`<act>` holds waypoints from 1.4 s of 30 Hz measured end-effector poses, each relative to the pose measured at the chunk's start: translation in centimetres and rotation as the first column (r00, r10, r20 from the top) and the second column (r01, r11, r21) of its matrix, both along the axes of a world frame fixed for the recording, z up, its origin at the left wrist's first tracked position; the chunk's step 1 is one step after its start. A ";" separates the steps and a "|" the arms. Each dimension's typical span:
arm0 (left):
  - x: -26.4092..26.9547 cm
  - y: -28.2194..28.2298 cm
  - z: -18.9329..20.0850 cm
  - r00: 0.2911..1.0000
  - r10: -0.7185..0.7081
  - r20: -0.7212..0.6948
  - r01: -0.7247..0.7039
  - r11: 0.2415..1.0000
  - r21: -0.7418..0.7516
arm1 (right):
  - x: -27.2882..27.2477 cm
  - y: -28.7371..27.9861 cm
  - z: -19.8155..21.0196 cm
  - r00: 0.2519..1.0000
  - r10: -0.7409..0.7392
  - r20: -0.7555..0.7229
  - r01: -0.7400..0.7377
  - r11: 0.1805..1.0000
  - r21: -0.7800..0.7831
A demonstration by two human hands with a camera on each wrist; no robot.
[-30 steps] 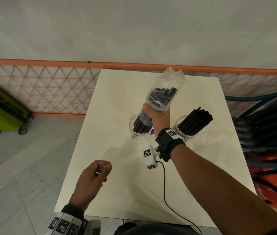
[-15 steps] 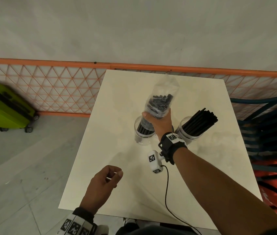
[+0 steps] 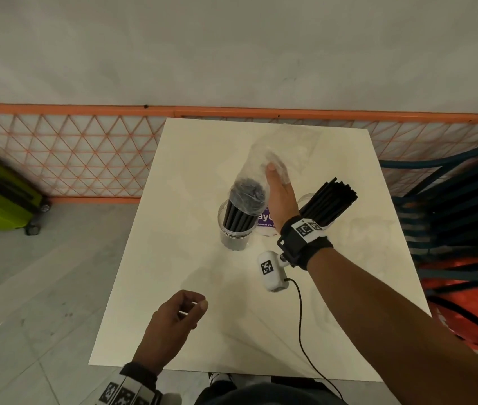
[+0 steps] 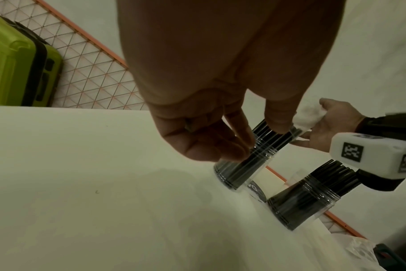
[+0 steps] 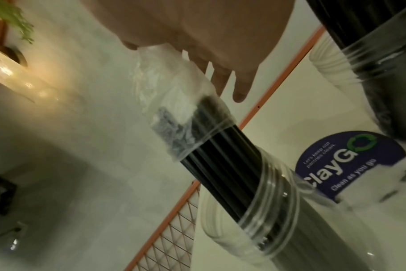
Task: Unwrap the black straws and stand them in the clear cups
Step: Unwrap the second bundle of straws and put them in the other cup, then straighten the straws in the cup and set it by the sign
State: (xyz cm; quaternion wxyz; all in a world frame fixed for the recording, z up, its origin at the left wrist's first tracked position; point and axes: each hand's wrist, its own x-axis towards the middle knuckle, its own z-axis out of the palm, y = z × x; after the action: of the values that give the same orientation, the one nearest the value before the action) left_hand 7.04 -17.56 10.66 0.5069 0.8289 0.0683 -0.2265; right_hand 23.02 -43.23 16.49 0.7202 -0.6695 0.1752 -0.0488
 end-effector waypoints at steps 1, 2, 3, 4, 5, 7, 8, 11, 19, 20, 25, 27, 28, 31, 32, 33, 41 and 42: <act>0.1 -0.2 0.0 1.000 -0.004 0.002 0.004 1.000 -0.001 | 0.0 -0.1 0.5 0.999 -0.031 0.018 0.031 0.999 0.026; 0.1 -0.3 0.0 1.000 -0.006 0.006 0.006 1.000 0.000 | -0.1 -0.1 1.1 0.997 -0.068 0.039 0.065 0.996 0.064; 0.2 -0.5 0.0 1.000 -0.008 0.011 0.008 1.000 -0.002 | -0.3 -0.2 1.7 0.993 -0.100 0.063 0.094 0.990 0.102; 0.2 -0.6 0.1 1.000 -0.011 0.018 0.011 1.000 -0.005 | -0.5 -0.4 2.5 0.988 -0.130 0.084 0.119 0.985 0.125; 0.3 -0.8 0.1 1.000 -0.018 0.026 0.018 1.000 -0.006 | -0.7 -0.6 3.2 0.982 -0.159 0.105 0.142 0.979 0.148; 0.3 -1.1 0.1 0.999 -0.031 0.037 0.031 1.000 -0.001 | -1.3 -1.4 4.5 0.967 -0.218 0.131 0.195 0.966 0.168; 0.4 -1.2 0.1 0.999 -0.033 0.040 0.033 0.999 0.000 | -1.8 -1.9 5.2 0.959 -0.245 0.139 0.222 0.961 0.166; 0.4 -1.7 0.0 0.998 -0.042 0.049 0.042 0.999 0.006 | -4.1 -3.7 6.6 0.934 -0.327 0.146 0.305 0.940 0.150; 0.7 -2.6 0.0 0.992 -0.093 0.085 0.091 0.995 0.028 | -14.7 -9.7 1.8 0.816 -0.564 -0.124 0.563 0.825 -0.047; 1.0 -2.8 0.1 0.992 -0.092 0.091 0.089 0.996 0.032 | -15.7 -10.5 0.2 0.791 -0.576 -0.206 0.564 0.817 -0.120; 3.7 -4.6 1.5 0.982 -0.078 0.174 0.071 0.996 0.044 | -18.8 -13.0 -6.3 0.731 -0.411 -0.545 0.186 0.888 -0.420; 5.2 -5.5 2.4 0.972 -0.070 0.225 0.057 0.996 0.064 | -18.9 -13.4 -7.1 0.722 -0.390 -0.571 0.102 0.877 -0.470; 6.0 -6.0 2.9 0.965 -0.068 0.254 0.051 0.996 0.073 | -18.9 -13.8 -7.4 0.714 -0.383 -0.586 0.090 0.881 -0.465; 8.2 -6.9 4.0 0.952 -0.058 0.301 0.037 0.997 0.074 | -18.7 -14.3 -6.9 0.684 -0.393 -0.614 0.116 0.890 -0.440; 8.8 -7.1 4.3 0.949 -0.049 0.310 0.028 0.997 0.073 | -18.8 -14.4 -6.5 0.687 -0.402 -0.606 0.077 0.869 -0.489; 9.3 -7.3 4.5 0.948 -0.038 0.317 0.016 0.997 0.073 | -19.0 -14.5 -6.0 0.695 -0.414 -0.587 0.031 0.834 -0.551; 13.9 -8.8 3.8 0.953 -0.012 0.304 -0.020 0.995 0.101 | -15.7 -12.0 -0.6 0.984 0.006 -0.177 -0.154 0.518 -0.841; 14.6 -9.3 3.5 0.952 -0.046 0.301 0.010 0.993 0.120 | -14.5 -11.0 0.0 0.986 0.095 -0.137 -0.167 0.503 -0.848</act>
State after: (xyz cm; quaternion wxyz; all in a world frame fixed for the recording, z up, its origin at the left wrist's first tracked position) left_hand 21.63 -26.90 14.12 0.4587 0.8830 -0.0090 -0.0993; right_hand 8.51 -54.26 16.46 0.2914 -0.9497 0.1033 -0.0498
